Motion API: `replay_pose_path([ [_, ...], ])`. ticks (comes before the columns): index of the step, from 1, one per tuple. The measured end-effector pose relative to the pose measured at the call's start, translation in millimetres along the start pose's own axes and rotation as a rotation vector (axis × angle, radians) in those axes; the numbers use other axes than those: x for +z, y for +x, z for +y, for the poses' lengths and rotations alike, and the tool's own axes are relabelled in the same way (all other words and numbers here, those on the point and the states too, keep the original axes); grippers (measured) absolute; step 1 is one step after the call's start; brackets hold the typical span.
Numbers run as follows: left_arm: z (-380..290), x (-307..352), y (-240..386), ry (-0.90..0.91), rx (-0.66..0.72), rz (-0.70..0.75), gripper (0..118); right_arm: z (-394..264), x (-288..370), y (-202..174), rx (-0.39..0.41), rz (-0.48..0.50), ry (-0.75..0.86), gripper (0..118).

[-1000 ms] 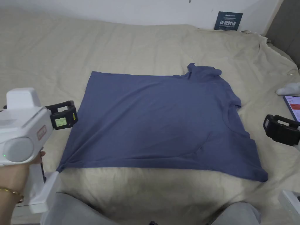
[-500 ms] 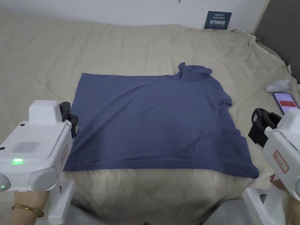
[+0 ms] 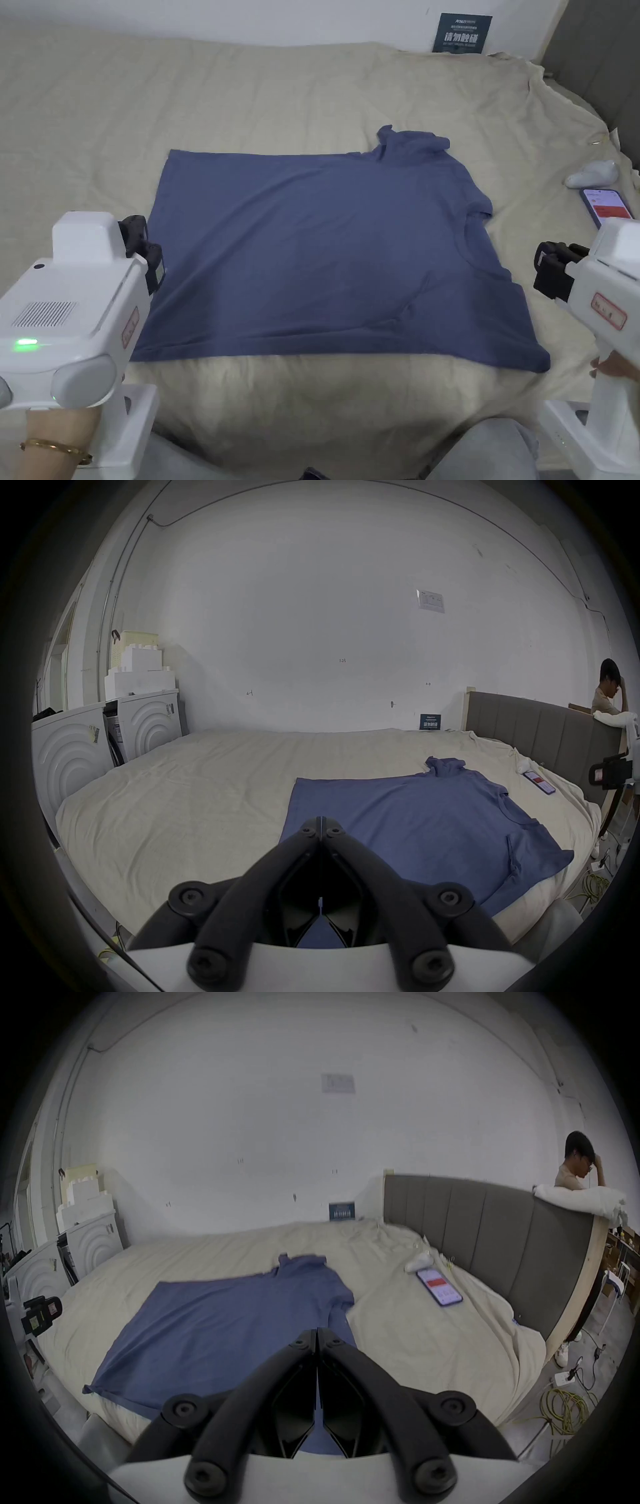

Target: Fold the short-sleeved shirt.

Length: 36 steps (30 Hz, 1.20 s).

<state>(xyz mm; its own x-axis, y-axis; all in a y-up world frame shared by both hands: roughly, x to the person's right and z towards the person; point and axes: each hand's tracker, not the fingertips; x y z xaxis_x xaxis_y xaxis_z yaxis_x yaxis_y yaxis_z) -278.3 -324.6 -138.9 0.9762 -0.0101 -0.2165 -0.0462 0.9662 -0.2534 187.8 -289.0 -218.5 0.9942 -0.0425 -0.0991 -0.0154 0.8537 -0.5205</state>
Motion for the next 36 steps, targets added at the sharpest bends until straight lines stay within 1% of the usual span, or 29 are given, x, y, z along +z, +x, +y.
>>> replay_pose_path([
  [2, -0.4, -1.4, -0.7, -0.006, 0.005, -0.002, 0, 3.4, -12.3, 8.6, 0.005, 0.012, -0.079, 1],
  [3, -0.9, -1.6, -1.0, -0.008, 0.005, -0.001, 0, 4.1, -20.3, 13.7, 0.003, -0.006, -0.138, 14],
  [4, -1.8, -1.7, -1.3, -0.010, 0.003, -0.001, 0, 2.5, -28.4, 18.6, -0.003, 0.002, -0.186, 39],
  [6, -1.8, -0.6, 0.2, -0.015, 0.000, 0.000, 0, -5.6, -43.0, 24.4, -0.016, -0.013, -0.292, 100],
  [7, -2.8, -0.2, 0.4, -0.017, -0.001, 0.001, 0, -11.1, -48.6, 27.5, -0.024, -0.025, -0.323, 112],
  [8, -3.9, -0.2, 0.2, -0.019, -0.002, 0.000, 0, -17.5, -53.7, 29.8, -0.025, -0.037, -0.354, 115],
  [10, -4.0, 0.9, 2.5, -0.027, -0.003, 0.001, 0, -32.8, -64.5, 32.9, -0.008, -0.046, -0.422, 115],
  [12, -5.4, 0.3, 3.5, -0.037, -0.004, 0.002, 0, -48.0, -75.7, 34.0, -0.001, -0.080, -0.484, 115],
  [14, -5.7, -0.1, 4.3, -0.044, -0.003, -0.001, 0, -63.5, -81.3, 33.5, -0.004, -0.109, -0.500, 115],
  [16, -6.2, -0.4, 5.6, -0.049, -0.011, 0.000, 0, -73.4, -86.2, 33.3, -0.007, -0.112, -0.513, 111],
  [17, -6.5, -0.6, 6.1, -0.052, -0.015, 0.001, 0, -77.6, -86.7, 32.5, -0.009, -0.111, -0.518, 105],
  [18, -6.2, -1.1, 6.1, -0.055, -0.015, 0.000, 0, -80.9, -88.0, 31.7, -0.012, -0.112, -0.519, 90],
  [19, -6.4, -1.5, 6.4, -0.058, -0.015, 0.001, 0, -83.6, -88.4, 30.4, -0.015, -0.114, -0.515, 72],
  [21, -7.1, -2.1, 7.0, -0.066, -0.014, 0.005, 0, -87.3, -87.5, 30.0, -0.026, -0.111, -0.500, 24],
  [22, -7.2, -2.4, 7.1, -0.070, -0.014, 0.007, 0, -88.1, -88.0, 29.8, -0.032, -0.108, -0.496, 11],
  [23, -7.6, -2.6, 7.3, -0.074, -0.016, 0.008, 0, -87.5, -87.9, 30.5, -0.050, -0.086, -0.489, 5],
  [24, -7.9, -3.0, 7.7, -0.081, -0.019, 0.011, 0, -86.7, -87.4, 30.7, -0.071, -0.066, -0.481, 4],
  [25, -7.9, -3.5, 7.8, -0.087, -0.022, 0.012, 0, -85.7, -85.9, 33.2, -0.073, -0.072, -0.483, 4],
  [26, -7.2, -4.1, 7.5, -0.101, -0.021, 0.017, 0, -83.4, -84.9, 34.5, -0.071, -0.066, -0.480, 4],
  [28, -4.5, -9.3, 6.9, -0.158, -0.015, 0.078, 0, -78.7, -82.0, 35.6, -0.057, -0.060, -0.474, 4],
  [29, -2.8, -12.1, 4.9, -0.188, -0.008, 0.078, 1, -76.7, -80.3, 37.8, -0.051, -0.057, -0.470, 4],
  [30, -3.4, -18.5, -2.8, -0.217, 0.014, 0.064, 11, -73.9, -77.6, 38.5, -0.049, -0.052, -0.462, 4],
  [31, -0.9, -22.3, -9.1, -0.248, 0.056, 0.045, 24, -70.6, -75.0, 38.4, -0.045, -0.049, -0.452, 4],
  [32, 1.9, -26.5, -15.4, -0.294, 0.094, 0.031, 43, -67.6, -72.7, 37.8, -0.037, -0.047, -0.443, 4],
  [33, 4.0, -30.6, -21.0, -0.331, 0.120, 0.022, 72, -65.0, -70.8, 37.2, -0.031, -0.044, -0.434, 4],
  [35, 4.7, -37.4, -27.4, -0.414, 0.114, 0.041, 99, -59.0, -68.1, 35.3, -0.020, -0.041, -0.424, 4],
  [36, 2.4, -39.9, -30.3, -0.431, 0.093, 0.062, 110, -56.8, -67.3, 34.8, -0.017, -0.040, -0.418, 4],
])
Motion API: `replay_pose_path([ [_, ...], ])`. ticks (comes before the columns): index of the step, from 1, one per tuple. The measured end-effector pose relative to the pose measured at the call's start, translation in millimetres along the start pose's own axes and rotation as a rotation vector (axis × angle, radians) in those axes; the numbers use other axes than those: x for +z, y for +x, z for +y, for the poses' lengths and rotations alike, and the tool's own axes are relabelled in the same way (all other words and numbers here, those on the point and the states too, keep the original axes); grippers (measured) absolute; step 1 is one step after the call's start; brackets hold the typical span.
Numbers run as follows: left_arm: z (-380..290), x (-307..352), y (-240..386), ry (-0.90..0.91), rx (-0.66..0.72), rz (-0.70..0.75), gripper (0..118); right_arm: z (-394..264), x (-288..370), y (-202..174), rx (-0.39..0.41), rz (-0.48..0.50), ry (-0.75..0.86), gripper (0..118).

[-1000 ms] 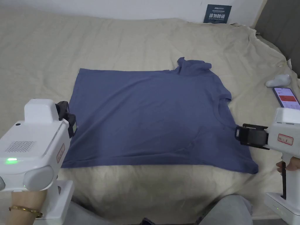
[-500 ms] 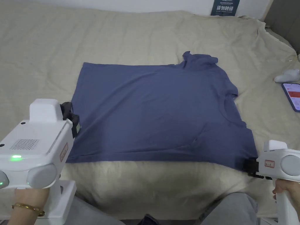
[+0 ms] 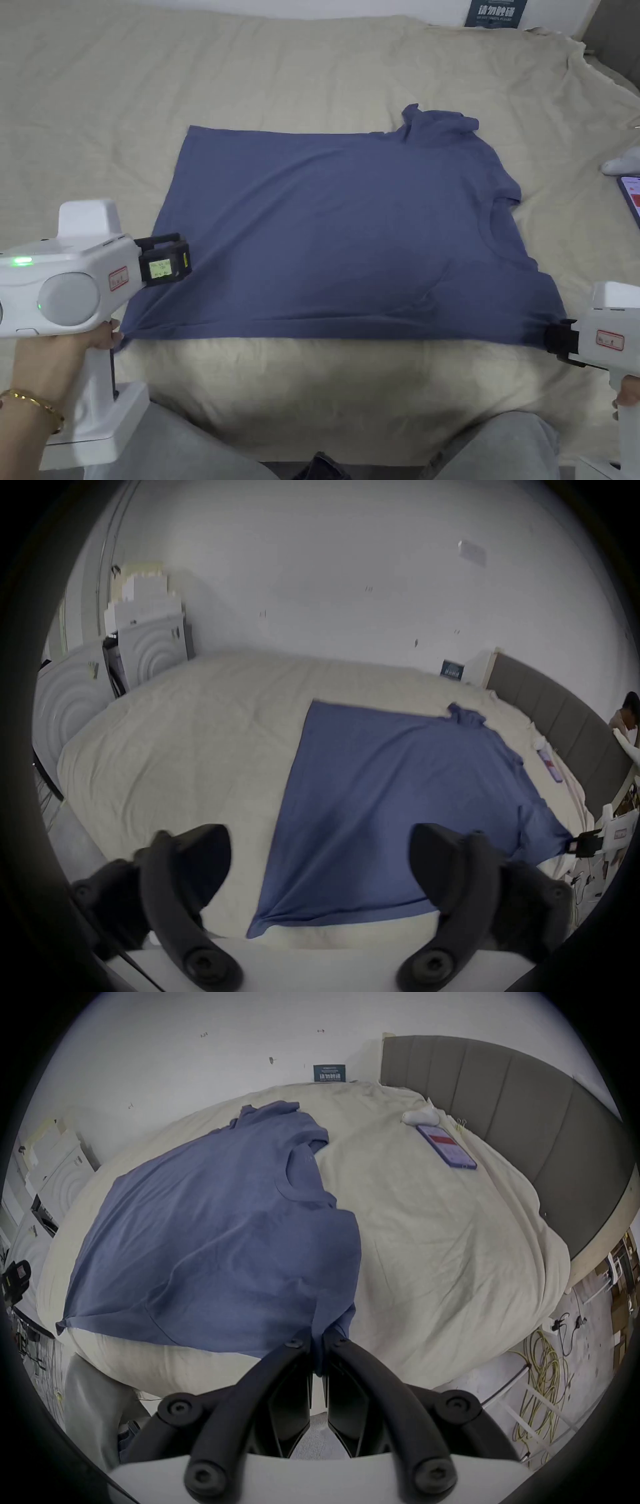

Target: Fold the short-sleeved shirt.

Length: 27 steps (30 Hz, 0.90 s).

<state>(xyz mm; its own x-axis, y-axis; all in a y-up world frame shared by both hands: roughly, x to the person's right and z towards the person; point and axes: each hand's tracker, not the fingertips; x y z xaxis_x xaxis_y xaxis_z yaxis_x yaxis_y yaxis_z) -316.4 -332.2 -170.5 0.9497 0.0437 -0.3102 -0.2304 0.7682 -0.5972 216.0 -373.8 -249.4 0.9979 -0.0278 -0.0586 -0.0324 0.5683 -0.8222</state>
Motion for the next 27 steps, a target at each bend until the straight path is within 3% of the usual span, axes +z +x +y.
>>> replay_pose_path([
  [8, -36.9, -30.3, -22.4, -0.294, -0.078, 0.016, 114, 5.1, 1.4, -3.7, 0.012, -0.010, 0.010, 4],
  [11, -55.4, -38.7, -23.8, -0.345, -0.120, 0.043, 108, 4.2, 0.0, -4.0, 0.010, -0.012, 0.006, 4],
  [12, -60.3, -40.5, -23.4, -0.347, -0.139, 0.052, 99, 4.0, -0.9, -3.7, 0.010, -0.013, 0.003, 4],
  [14, -65.3, -43.8, -23.2, -0.349, -0.143, 0.053, 62, 3.8, -2.6, -3.2, 0.011, -0.015, -0.001, 4],
  [18, -65.0, -42.3, -20.3, -0.352, -0.079, -0.042, 3, 3.6, -3.8, -4.1, 0.016, -0.021, -0.008, 4],
  [23, -51.9, -31.9, -16.7, -0.309, -0.100, -0.036, 0, 6.6, -2.0, -1.2, 0.023, -0.018, -0.020, 4],
  [27, -22.1, -21.1, -34.7, -0.239, 0.038, -0.075, 0, 20.8, 6.6, 7.2, 0.021, 0.004, -0.018, 4],
])
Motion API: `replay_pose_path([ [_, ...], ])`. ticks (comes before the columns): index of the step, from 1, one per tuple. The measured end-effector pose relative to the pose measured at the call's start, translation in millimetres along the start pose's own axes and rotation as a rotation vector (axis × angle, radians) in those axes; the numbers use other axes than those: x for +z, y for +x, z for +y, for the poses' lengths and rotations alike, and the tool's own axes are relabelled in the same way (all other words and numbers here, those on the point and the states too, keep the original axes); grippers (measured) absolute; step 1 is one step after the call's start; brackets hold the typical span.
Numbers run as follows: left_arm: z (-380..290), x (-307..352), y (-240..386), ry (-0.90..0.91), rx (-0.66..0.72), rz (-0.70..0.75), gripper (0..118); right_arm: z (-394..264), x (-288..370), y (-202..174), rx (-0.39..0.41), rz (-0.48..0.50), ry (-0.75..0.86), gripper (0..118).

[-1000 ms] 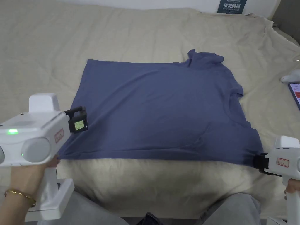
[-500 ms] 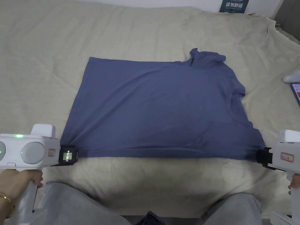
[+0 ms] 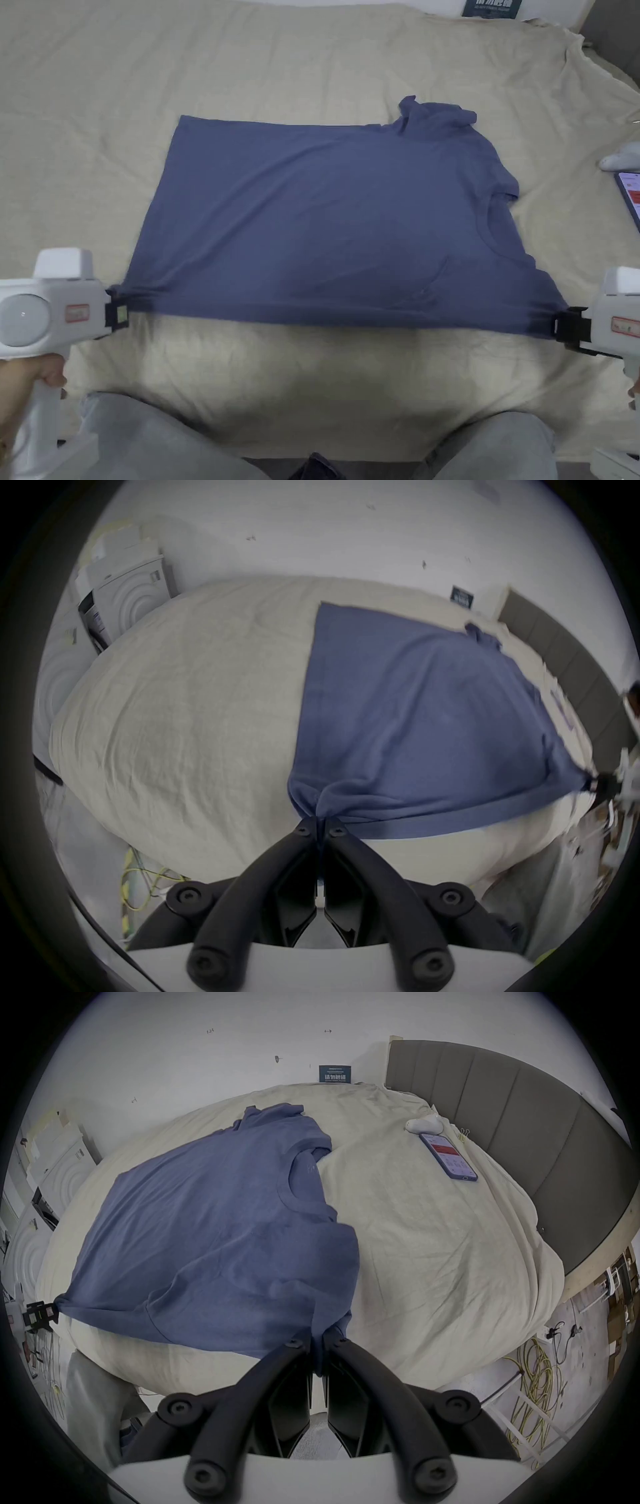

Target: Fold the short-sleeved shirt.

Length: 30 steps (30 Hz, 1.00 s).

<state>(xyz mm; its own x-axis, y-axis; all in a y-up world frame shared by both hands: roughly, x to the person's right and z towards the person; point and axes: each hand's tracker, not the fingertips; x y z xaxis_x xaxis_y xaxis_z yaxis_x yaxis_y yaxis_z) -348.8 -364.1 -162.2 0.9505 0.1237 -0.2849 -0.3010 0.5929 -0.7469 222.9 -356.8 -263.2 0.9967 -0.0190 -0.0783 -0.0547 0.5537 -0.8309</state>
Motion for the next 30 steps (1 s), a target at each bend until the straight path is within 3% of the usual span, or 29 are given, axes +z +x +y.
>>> replay_pose_path([
  [3, 27.6, 8.4, -0.9, 0.069, 0.027, -0.016, 0, 23.0, 7.2, 4.4, -0.026, 0.017, 0.033, 4],
  [10, 104.2, -14.9, 33.1, 0.165, -0.044, 0.033, 0, 103.8, -4.1, -21.0, 0.039, -0.070, 0.132, 4],
  [19, 157.8, -100.2, 53.1, 0.091, -0.095, 0.100, 0, 179.3, -87.7, -42.2, 0.042, -0.189, 0.114, 4],
  [24, 167.5, -144.0, 63.4, 0.037, -0.131, 0.138, 0, 198.5, -139.7, -46.3, 0.006, -0.194, 0.078, 4],
  [28, 167.1, -172.5, 62.9, -0.006, -0.143, 0.157, 0, 202.1, -169.0, -49.2, 0.022, -0.204, 0.040, 4],
  [29, 166.1, -177.1, 62.6, -0.013, -0.143, 0.160, 2, 201.0, -173.1, -49.3, 0.022, -0.205, 0.037, 4],
  [30, 165.2, -180.8, 62.3, -0.017, -0.140, 0.169, 12, 199.0, -175.9, -48.8, 0.018, -0.203, 0.037, 4],
])
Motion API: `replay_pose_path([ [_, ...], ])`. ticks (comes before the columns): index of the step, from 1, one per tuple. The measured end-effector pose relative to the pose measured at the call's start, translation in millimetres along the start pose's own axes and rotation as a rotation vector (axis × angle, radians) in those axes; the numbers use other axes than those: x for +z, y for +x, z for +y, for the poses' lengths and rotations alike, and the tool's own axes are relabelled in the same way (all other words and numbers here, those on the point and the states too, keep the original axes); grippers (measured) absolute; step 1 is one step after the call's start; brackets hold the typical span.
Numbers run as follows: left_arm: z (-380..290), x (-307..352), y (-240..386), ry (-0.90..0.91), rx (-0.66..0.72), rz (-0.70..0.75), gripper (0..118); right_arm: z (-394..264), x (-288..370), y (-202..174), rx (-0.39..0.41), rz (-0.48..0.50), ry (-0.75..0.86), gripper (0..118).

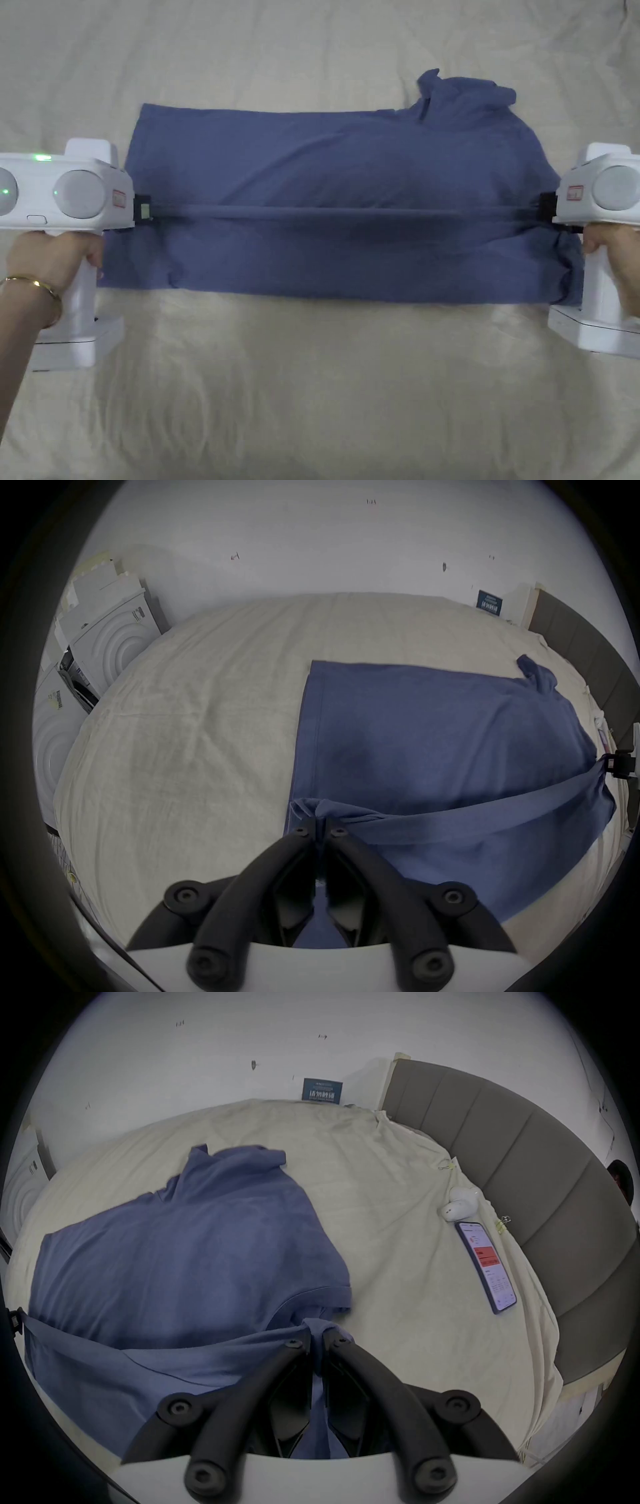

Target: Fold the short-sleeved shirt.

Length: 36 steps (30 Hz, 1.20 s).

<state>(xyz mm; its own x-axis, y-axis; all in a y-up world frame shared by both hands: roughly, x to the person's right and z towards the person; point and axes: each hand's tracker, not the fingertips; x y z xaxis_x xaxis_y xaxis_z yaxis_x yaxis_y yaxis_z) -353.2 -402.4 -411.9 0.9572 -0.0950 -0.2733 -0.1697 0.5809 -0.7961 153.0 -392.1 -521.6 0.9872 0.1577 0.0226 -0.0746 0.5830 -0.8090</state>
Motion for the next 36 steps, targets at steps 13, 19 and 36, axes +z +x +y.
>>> replay_pose_path([
  [13, -3.5, 121.6, -25.8, 0.499, 0.110, 0.030, 117, -8.4, 133.1, 31.0, -0.037, 0.012, 0.385, 112],
  [19, -54.6, 189.3, -19.4, 0.698, 0.094, 0.030, 118, -71.8, 223.1, 40.9, -0.149, 0.095, 0.607, 112],
  [36, -162.2, 218.4, -10.5, 0.704, 0.062, -0.060, 2, -201.5, 279.9, 18.9, -0.108, 0.169, 0.707, 4],
])
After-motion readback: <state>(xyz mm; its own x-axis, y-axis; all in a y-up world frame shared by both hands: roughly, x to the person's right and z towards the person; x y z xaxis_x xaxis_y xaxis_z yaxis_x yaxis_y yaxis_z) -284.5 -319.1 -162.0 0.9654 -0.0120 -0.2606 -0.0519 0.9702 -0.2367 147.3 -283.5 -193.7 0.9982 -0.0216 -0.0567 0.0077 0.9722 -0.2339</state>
